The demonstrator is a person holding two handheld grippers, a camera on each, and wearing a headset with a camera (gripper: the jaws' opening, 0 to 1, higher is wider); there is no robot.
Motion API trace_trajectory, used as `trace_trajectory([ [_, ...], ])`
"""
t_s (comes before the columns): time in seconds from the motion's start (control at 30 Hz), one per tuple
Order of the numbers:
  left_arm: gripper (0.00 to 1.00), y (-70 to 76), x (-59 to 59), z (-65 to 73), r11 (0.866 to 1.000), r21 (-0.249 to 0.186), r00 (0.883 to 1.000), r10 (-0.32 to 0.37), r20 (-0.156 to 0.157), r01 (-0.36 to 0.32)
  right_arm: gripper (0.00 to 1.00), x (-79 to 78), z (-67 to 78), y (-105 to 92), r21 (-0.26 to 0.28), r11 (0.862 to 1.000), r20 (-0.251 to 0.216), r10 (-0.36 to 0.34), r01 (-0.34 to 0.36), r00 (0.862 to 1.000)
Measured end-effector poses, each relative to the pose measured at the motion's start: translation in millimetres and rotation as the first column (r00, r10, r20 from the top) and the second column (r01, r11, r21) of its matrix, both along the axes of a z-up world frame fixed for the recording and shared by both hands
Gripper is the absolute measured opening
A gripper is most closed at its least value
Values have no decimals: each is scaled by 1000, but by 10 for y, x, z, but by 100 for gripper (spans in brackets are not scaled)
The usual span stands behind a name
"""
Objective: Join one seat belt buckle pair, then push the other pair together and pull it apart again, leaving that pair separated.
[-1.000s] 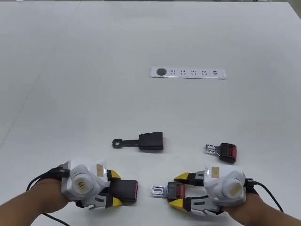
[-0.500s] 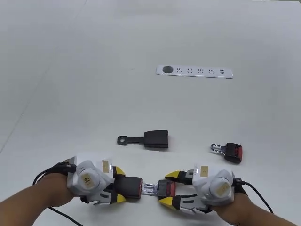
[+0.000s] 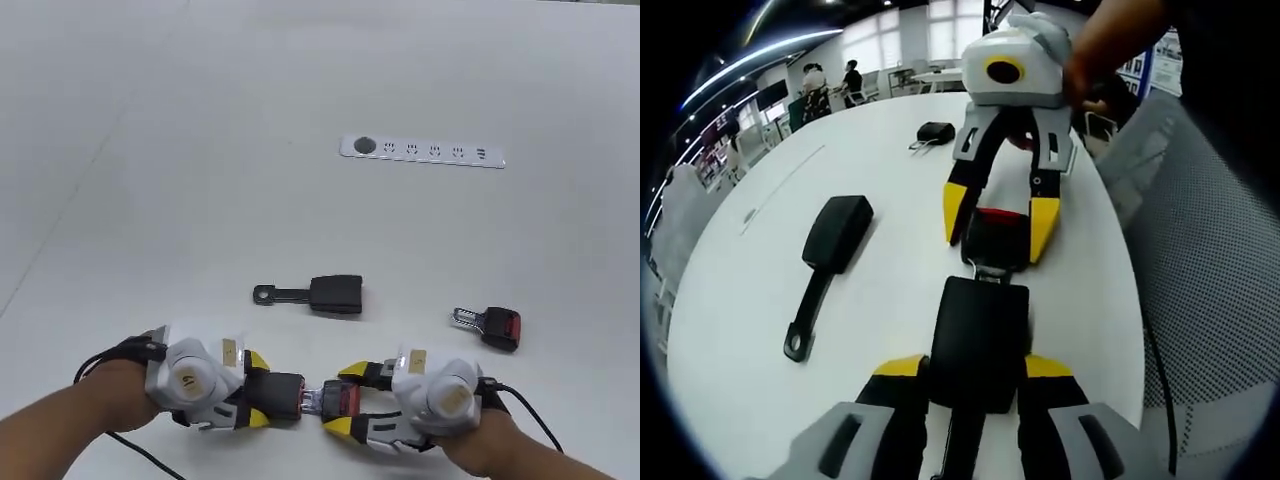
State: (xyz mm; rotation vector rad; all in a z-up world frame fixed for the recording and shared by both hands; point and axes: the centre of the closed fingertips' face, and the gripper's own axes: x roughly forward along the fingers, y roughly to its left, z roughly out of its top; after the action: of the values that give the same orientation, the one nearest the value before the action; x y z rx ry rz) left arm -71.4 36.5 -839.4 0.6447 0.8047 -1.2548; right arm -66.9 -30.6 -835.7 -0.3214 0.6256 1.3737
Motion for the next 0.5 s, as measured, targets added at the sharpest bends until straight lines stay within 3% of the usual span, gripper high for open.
trace_trajectory([
  [0.23, 34, -18, -7, -2, 999, 6, 999, -35, 4, 35, 36, 31, -6, 63, -14, 1000, -1, 0, 0, 1000],
  [0.5, 34, -30, -4, -15, 996, 8, 996, -87, 1, 87, 36, 11, -4, 184, -36, 998, -4, 48, -48, 999],
])
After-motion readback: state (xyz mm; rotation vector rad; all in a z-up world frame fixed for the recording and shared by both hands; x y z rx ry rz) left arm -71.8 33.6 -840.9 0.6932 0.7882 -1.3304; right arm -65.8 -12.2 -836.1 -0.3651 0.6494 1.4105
